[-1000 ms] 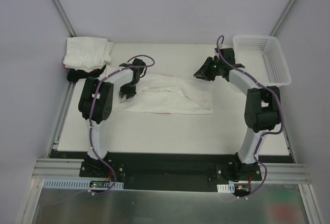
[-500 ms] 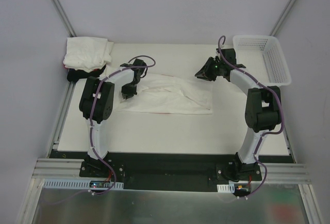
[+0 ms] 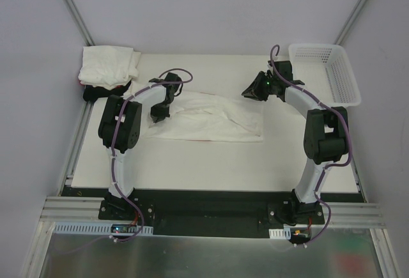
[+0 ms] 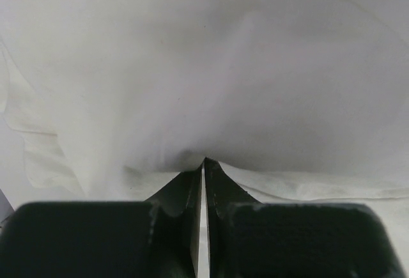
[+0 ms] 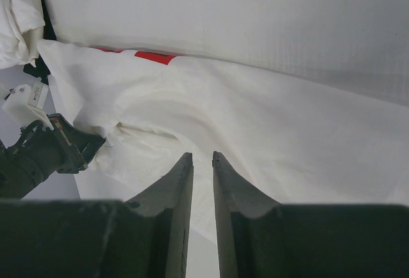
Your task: Fold and stack the t-shirts
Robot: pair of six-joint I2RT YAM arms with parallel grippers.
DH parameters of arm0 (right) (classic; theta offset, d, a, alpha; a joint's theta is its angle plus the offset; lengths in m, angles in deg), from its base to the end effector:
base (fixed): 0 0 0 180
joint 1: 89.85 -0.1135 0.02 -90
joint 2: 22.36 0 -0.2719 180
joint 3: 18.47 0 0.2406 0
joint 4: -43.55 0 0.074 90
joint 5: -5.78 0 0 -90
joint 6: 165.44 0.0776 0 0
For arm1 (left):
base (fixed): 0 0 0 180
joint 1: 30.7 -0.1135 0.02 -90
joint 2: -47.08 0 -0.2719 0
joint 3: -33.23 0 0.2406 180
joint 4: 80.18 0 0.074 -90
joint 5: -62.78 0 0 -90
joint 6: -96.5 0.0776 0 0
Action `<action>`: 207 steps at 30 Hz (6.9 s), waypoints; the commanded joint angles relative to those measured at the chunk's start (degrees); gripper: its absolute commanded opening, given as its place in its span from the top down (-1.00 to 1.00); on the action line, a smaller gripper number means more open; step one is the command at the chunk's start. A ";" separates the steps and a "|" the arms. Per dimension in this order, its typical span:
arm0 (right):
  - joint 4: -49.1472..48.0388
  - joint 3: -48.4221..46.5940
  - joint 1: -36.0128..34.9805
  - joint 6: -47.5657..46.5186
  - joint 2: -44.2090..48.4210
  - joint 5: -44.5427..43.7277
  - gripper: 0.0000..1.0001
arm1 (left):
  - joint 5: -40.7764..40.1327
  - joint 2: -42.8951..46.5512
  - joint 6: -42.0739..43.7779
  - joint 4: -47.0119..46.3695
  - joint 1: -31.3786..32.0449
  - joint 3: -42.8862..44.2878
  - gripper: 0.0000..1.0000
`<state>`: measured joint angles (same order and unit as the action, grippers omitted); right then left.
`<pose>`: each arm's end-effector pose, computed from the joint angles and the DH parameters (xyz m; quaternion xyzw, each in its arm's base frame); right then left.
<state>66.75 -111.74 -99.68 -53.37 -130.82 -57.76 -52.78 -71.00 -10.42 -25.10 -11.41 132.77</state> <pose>0.4382 0.1110 0.2193 -0.0056 0.8820 0.3146 0.3508 0.4044 -0.1061 0.1387 -0.0115 0.9657 0.1649 0.2001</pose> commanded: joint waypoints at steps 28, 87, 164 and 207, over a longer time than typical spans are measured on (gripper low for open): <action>-2.60 0.16 1.12 2.37 3.00 1.58 0.63 | -1.78 8.83 -7.15 14.20 10.77 5.08 1.00; -4.80 -0.19 -2.22 2.89 -5.79 -0.53 0.17 | 0.68 11.47 -31.76 -7.68 -1.97 -0.55 -0.20; -3.93 13.78 1.22 -1.05 12.67 1.94 0.12 | 34.97 -13.34 -8.30 3.48 -0.74 45.96 -0.40; -0.85 -5.28 3.50 -1.58 10.82 1.58 0.11 | 30.92 -21.03 -20.25 -4.27 -10.67 34.67 -0.08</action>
<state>66.01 -116.14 -96.81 -53.29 -123.98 -55.58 -24.06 -86.03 -30.62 -30.52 -20.79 158.87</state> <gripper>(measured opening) 0.446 0.546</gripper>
